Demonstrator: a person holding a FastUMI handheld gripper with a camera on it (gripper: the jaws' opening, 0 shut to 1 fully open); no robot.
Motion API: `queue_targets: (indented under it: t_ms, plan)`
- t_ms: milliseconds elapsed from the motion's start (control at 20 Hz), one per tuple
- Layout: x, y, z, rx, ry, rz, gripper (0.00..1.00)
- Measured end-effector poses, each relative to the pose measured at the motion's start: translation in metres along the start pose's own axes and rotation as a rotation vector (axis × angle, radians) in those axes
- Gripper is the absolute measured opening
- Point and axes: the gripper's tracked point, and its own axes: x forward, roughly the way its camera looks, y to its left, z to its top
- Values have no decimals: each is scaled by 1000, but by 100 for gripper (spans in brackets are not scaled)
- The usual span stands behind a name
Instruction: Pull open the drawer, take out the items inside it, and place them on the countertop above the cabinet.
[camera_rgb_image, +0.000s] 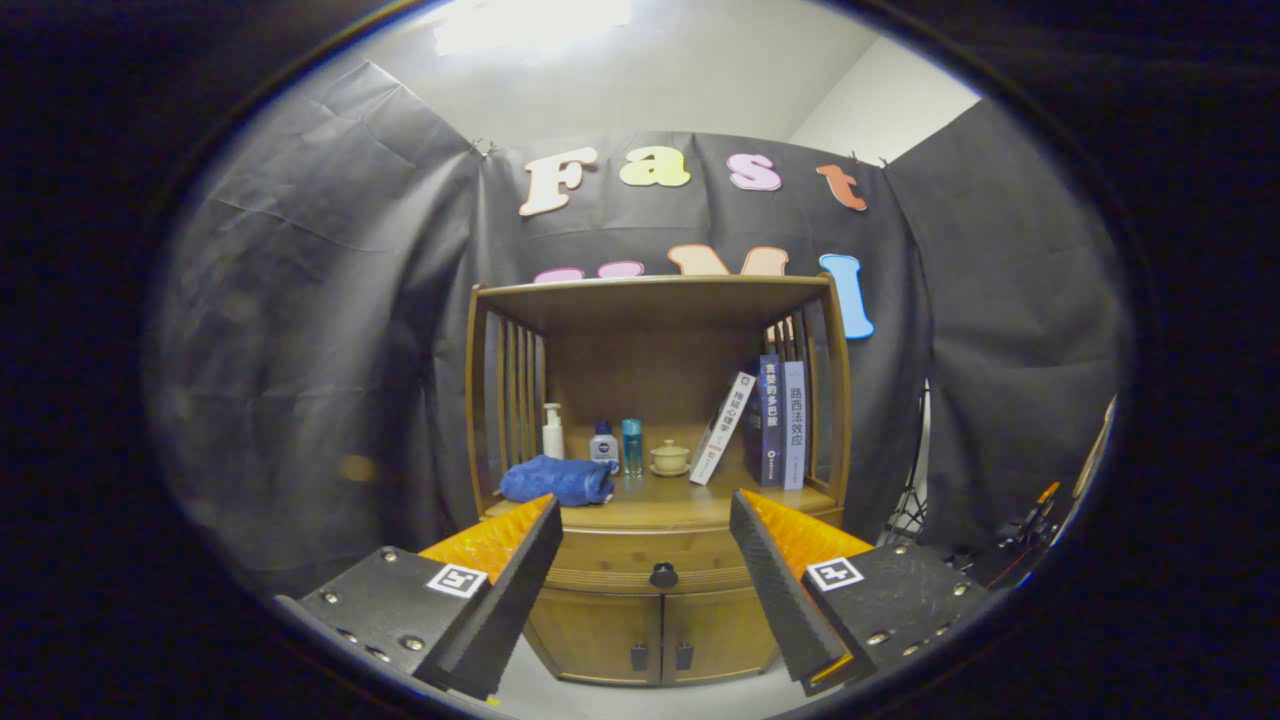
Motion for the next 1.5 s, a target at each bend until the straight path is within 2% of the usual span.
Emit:
queue_targets:
  t_ms: [150,350,850,1050,1200,1350,1450,1500]
  plan:
    - [14,-5,-22,-1,19,-9,100]
    - [41,-15,-73,-8,73,-22,100]
    - [144,-20,-196,5,169,-21,100]
    - [188,-20,-248,25,266,-28,100]
    - [206,-16,-257,37,260,-31,74]
    - [217,-16,-258,-4,242,-50,48]
    - [221,-14,-260,-19,252,-71,48]
    - [225,-16,-258,0,242,-62,52]
